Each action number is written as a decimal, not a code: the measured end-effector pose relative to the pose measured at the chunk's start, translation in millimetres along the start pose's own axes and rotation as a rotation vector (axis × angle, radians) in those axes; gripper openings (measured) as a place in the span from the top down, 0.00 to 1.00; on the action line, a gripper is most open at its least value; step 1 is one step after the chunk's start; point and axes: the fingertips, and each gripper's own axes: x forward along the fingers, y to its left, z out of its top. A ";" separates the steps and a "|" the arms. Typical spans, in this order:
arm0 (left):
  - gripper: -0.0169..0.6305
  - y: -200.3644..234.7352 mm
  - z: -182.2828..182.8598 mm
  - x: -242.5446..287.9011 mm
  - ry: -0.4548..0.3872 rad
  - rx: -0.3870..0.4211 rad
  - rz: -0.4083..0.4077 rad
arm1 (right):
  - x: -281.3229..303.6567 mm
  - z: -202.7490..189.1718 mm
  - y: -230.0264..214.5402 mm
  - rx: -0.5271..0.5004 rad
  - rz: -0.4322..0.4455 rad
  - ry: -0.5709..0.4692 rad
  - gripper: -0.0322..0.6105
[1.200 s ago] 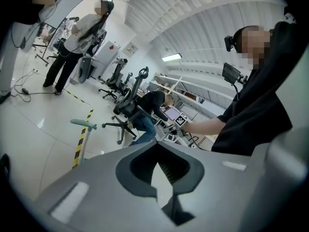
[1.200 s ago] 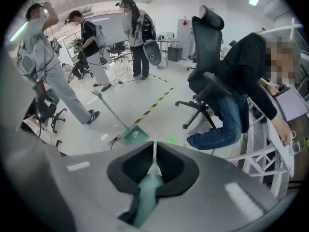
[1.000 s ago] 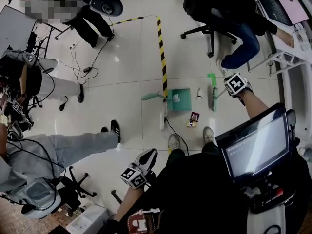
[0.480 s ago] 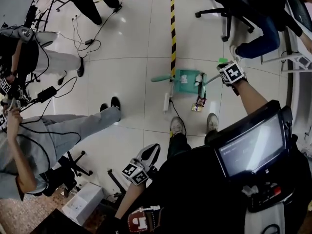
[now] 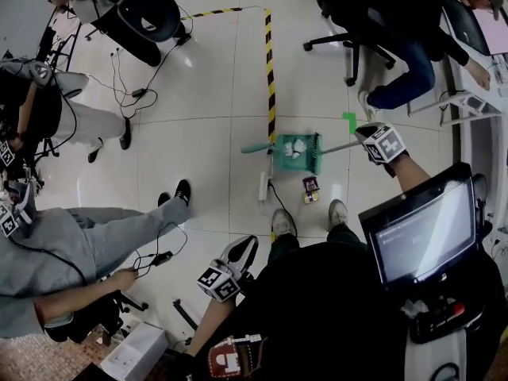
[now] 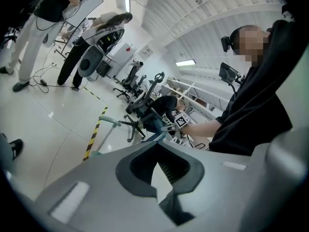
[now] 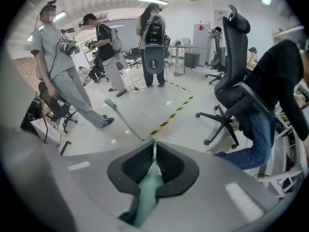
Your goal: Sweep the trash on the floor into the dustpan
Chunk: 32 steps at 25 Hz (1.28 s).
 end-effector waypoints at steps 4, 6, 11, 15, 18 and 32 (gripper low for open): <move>0.98 -3.8 29.8 16.8 0.013 0.062 -0.105 | -57.9 -41.3 -4.7 0.071 -0.109 0.021 0.92; 0.98 -9.8 44.7 23.8 0.025 0.100 -0.159 | -88.9 -62.3 -0.6 0.134 -0.153 0.017 0.92; 0.98 -28.5 65.6 33.1 0.061 0.176 -0.293 | -151.4 -98.8 35.1 0.244 -0.226 -0.022 0.92; 0.98 -56.1 61.6 43.8 0.101 0.232 -0.399 | -196.9 -127.7 66.4 0.302 -0.284 -0.067 0.92; 0.98 -83.0 46.9 45.3 0.119 0.264 -0.439 | -218.8 -151.3 88.8 0.309 -0.277 -0.094 0.92; 0.98 -272.4 -113.9 43.2 0.067 0.276 -0.390 | -315.7 -314.7 124.3 0.252 -0.164 -0.205 0.92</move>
